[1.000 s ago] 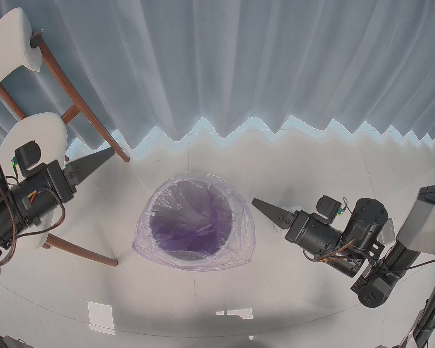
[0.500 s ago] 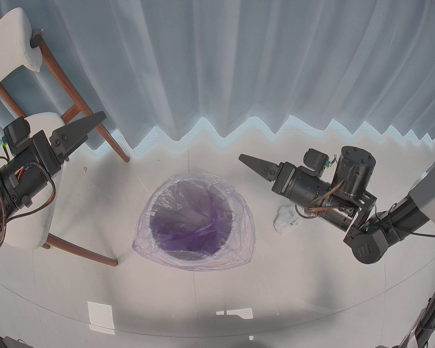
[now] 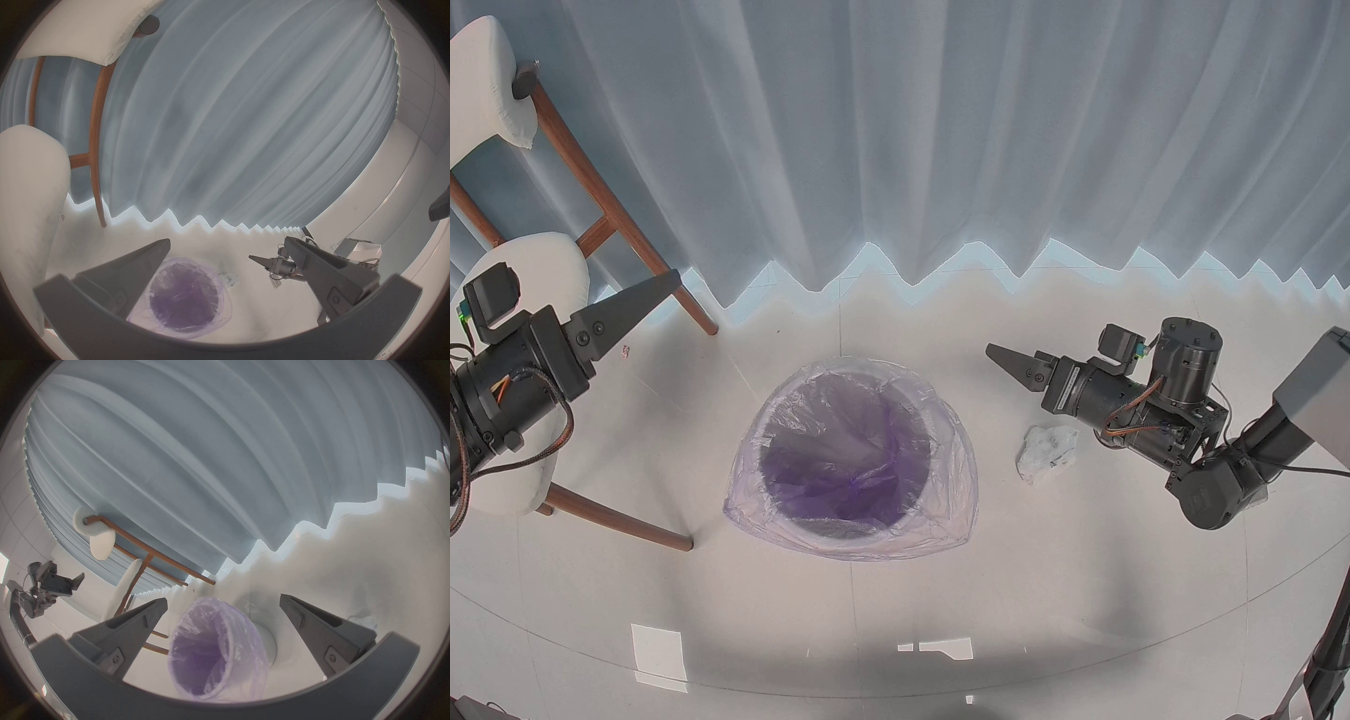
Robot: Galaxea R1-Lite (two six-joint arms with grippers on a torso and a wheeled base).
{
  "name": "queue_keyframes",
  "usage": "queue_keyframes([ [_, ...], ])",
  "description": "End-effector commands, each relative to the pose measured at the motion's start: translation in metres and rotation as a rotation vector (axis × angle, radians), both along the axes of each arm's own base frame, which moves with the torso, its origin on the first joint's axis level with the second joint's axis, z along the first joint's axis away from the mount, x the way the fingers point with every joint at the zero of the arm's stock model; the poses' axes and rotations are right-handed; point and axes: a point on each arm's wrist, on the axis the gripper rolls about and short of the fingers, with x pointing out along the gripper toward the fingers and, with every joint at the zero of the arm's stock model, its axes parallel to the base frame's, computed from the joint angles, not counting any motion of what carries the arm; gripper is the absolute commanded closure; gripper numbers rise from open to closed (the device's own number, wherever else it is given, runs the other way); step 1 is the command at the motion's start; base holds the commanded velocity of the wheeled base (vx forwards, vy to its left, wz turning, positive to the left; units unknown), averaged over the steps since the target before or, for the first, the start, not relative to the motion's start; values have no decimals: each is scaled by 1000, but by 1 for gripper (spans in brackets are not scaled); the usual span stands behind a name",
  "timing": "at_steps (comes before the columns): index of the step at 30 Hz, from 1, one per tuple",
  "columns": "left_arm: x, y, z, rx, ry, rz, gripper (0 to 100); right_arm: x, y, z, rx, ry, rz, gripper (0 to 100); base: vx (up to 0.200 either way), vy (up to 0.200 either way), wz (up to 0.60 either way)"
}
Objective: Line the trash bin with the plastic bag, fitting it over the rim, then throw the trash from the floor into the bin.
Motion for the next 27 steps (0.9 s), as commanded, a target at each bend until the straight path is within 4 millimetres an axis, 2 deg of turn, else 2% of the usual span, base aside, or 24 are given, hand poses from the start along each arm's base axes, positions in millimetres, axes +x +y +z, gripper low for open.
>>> queue_keyframes([
  [1,-3,-1,-1,4,-4,-5,0,27,-2,-33,4,23,-18,0,0,0,0],
  [9,-1,0,-4,7,9,-2,0,32,-2,-55,53,78,33,0,0,0,0],
  [11,0,0,-4,7,11,-2,0,34,0,-65,56,107,39,0,0,0,0],
  [13,0,0,-4,8,12,-1,0,37,2,-85,47,142,41,0,0,0,0],
  [20,-1,-1,-5,9,17,-5,0,35,9,-103,50,199,80,0,0,0,0],
  [22,-1,-1,-6,9,20,-4,0,36,12,-118,46,225,86,0,0,0,0],
  [27,-1,0,-6,10,16,-3,0,38,15,-135,40,259,91,0,0,0,0],
])
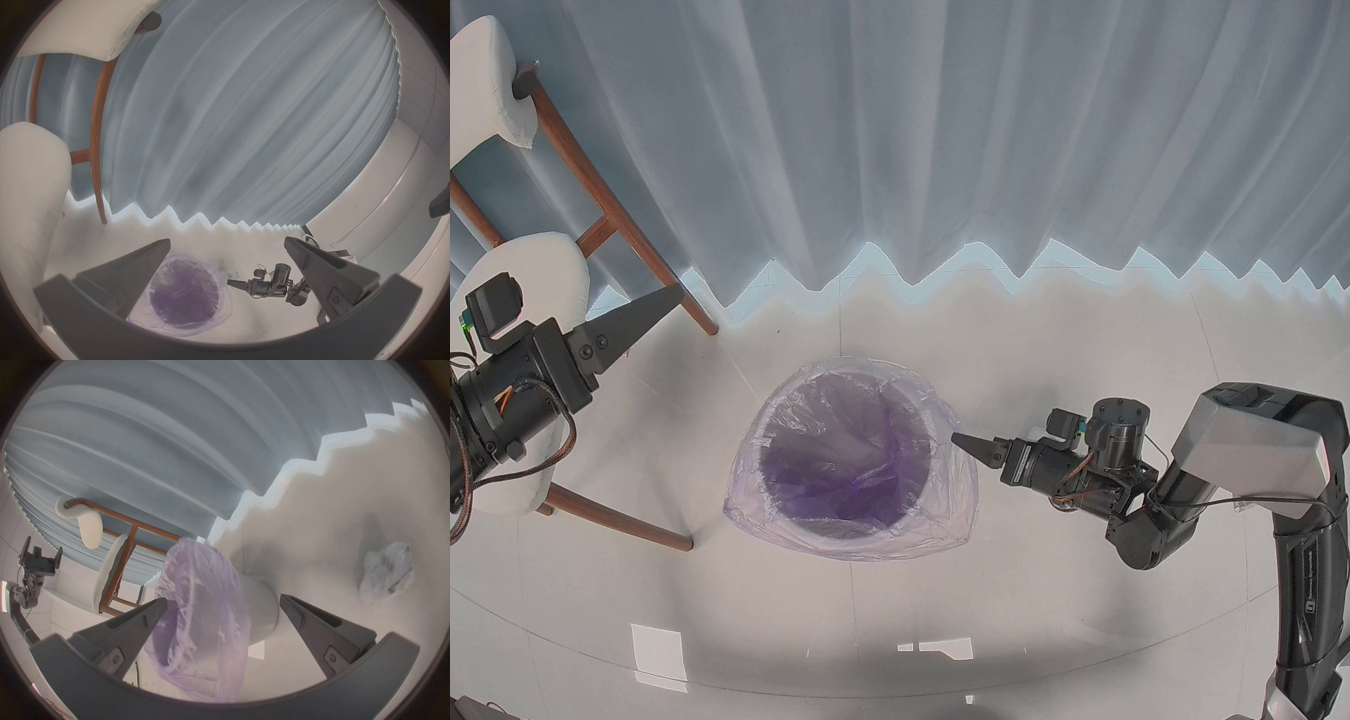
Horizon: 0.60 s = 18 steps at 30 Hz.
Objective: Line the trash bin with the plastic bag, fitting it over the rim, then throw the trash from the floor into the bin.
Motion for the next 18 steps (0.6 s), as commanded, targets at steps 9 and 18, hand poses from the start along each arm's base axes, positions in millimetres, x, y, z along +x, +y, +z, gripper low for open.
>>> queue_keyframes([
  [9,0,0,0,1,1,0,0,6,7,-31,-8,37,10,0,0,0,0],
  [18,0,0,-1,1,2,-1,0,24,2,-35,11,5,-34,100,0,0,0],
])
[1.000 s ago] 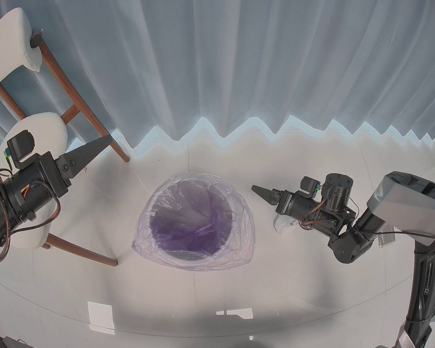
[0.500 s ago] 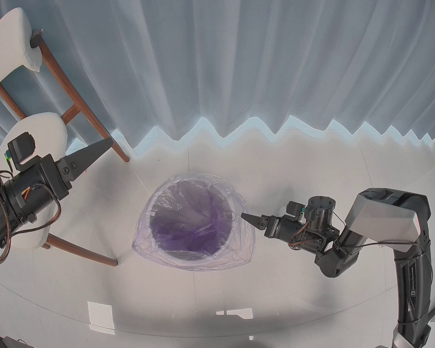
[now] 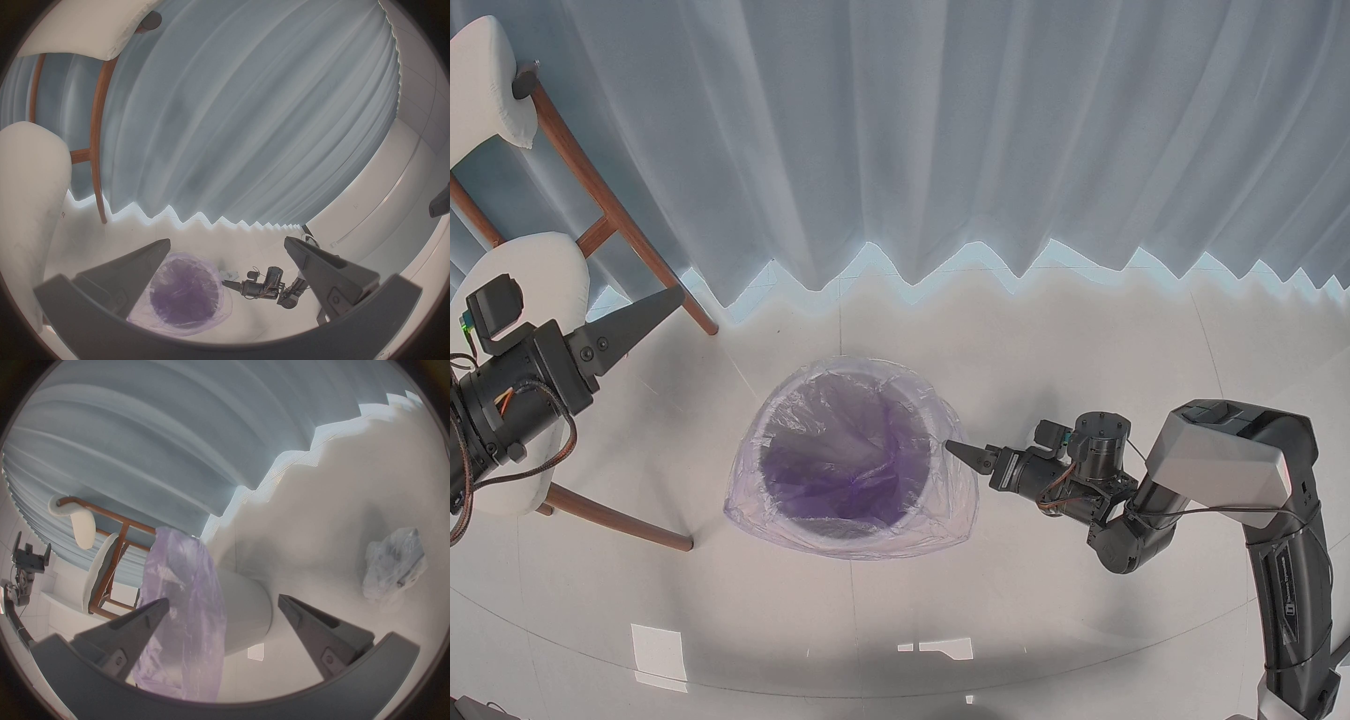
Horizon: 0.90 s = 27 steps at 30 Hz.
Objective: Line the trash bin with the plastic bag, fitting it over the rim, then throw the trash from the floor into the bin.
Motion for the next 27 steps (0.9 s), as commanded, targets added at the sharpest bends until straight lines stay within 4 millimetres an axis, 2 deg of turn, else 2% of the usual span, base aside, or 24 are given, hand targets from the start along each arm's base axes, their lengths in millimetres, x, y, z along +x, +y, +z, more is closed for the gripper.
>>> queue_keyframes([
  [1,0,0,0,0,1,0,0,6,-2,-3,9,-4,-14,100,0,0,0],
  [11,1,0,-1,1,5,0,0,8,0,-7,39,-11,-15,100,0,0,0],
  [27,0,0,-3,3,11,0,0,25,2,-59,24,21,-55,100,0,0,0],
])
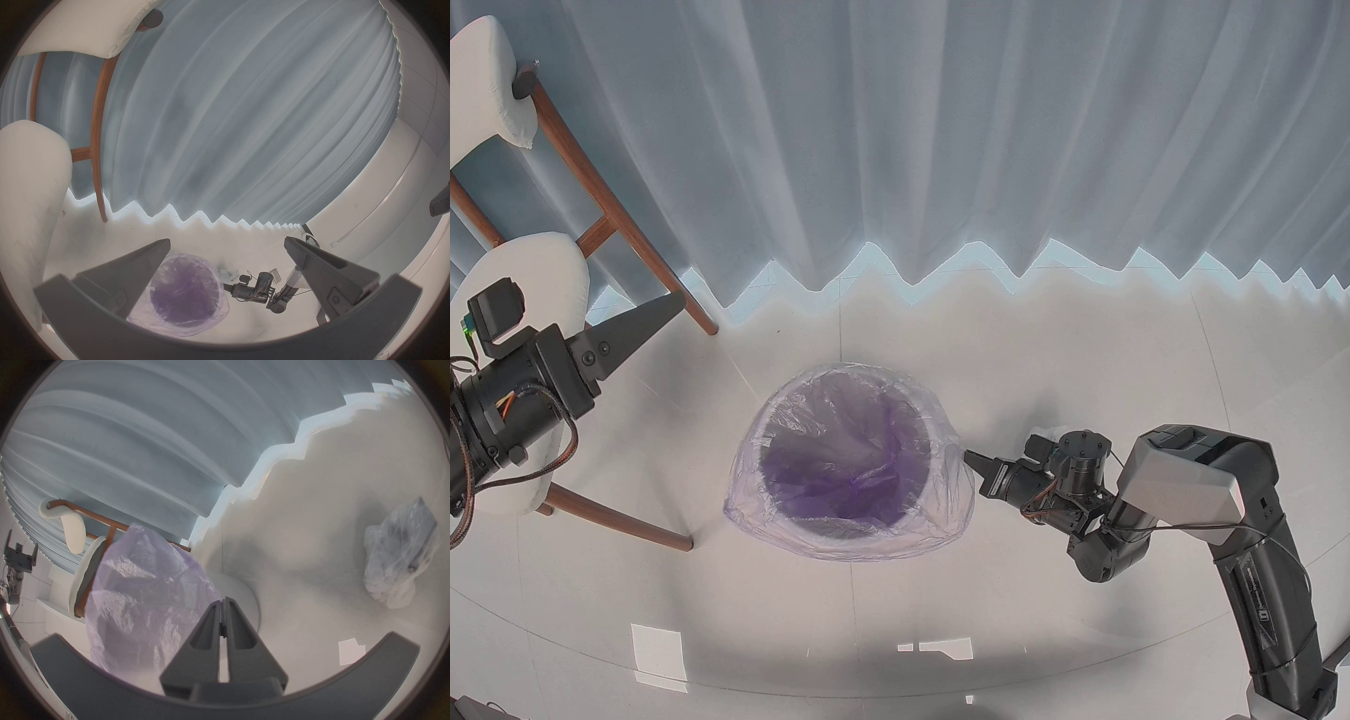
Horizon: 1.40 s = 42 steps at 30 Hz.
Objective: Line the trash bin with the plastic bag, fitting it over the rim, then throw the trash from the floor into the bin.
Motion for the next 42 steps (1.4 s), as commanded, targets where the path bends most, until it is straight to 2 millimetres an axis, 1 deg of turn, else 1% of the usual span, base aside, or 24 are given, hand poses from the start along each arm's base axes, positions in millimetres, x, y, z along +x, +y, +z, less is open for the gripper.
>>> queue_keyframes([
  [1,0,0,-1,0,3,0,0,2,0,-19,-7,25,-2,100,0,0,0],
  [6,1,0,-1,1,4,0,0,4,0,-26,-11,32,-11,100,0,0,0],
  [7,1,0,-1,1,6,0,0,6,1,-30,-11,28,-20,100,0,0,0],
  [11,1,0,-2,5,5,0,0,10,1,-29,-8,12,-37,100,0,0,0],
  [17,0,0,-6,31,2,1,0,10,2,-30,29,39,-45,100,0,0,0],
  [18,1,0,-5,29,2,1,0,9,3,-29,32,34,-44,0,0,0,0],
  [20,1,0,-5,29,2,1,0,9,3,-27,37,26,-44,0,0,0,0],
  [22,-1,0,-7,30,18,2,0,7,2,-11,92,-17,-48,0,0,0,0],
  [24,-2,0,-9,31,30,0,0,3,1,-3,137,-19,-48,0,0,0,0],
  [26,-1,0,-18,37,86,1,0,-10,-2,19,231,5,-26,0,0,0,0],
  [27,0,0,-24,44,131,2,0,-14,-3,26,253,18,-1,0,0,0,0],
  [28,1,1,-29,48,174,5,0,-17,-3,30,263,27,18,0,0,0,0],
  [29,1,1,-29,48,174,5,0,-17,-3,30,263,27,18,0,0,0,0],
  [30,10,0,-48,56,338,12,0,-23,-6,36,274,39,47,0,0,0,0],
  [31,16,-1,-59,54,424,16,0,-23,-6,36,275,35,51,0,0,0,0],
  [32,23,0,-68,47,491,25,0,-23,-6,36,275,26,52,0,0,0,0],
  [33,23,0,-68,47,491,25,0,-23,-6,36,275,26,52,0,0,0,0],
  [34,42,1,-98,48,645,39,0,-21,-5,32,278,9,54,0,0,0,0],
  [37,70,7,-147,55,832,49,0,-18,-5,27,278,-3,56,0,0,0,0],
  [38,74,10,-155,53,854,56,0,-18,-5,27,277,-5,56,0,0,0,0],
  [39,82,16,-167,43,875,66,0,-18,-5,27,277,-5,56,0,0,0,0],
  [40,85,18,-171,39,876,70,0,-18,-5,27,277,-5,56,0,0,0,0],
  [41,92,25,-183,24,877,78,0,-17,-5,28,277,-9,55,0,0,0,0],
  [42,94,30,-192,16,882,82,0,-17,-5,27,277,-9,55,0,0,0,0],
])
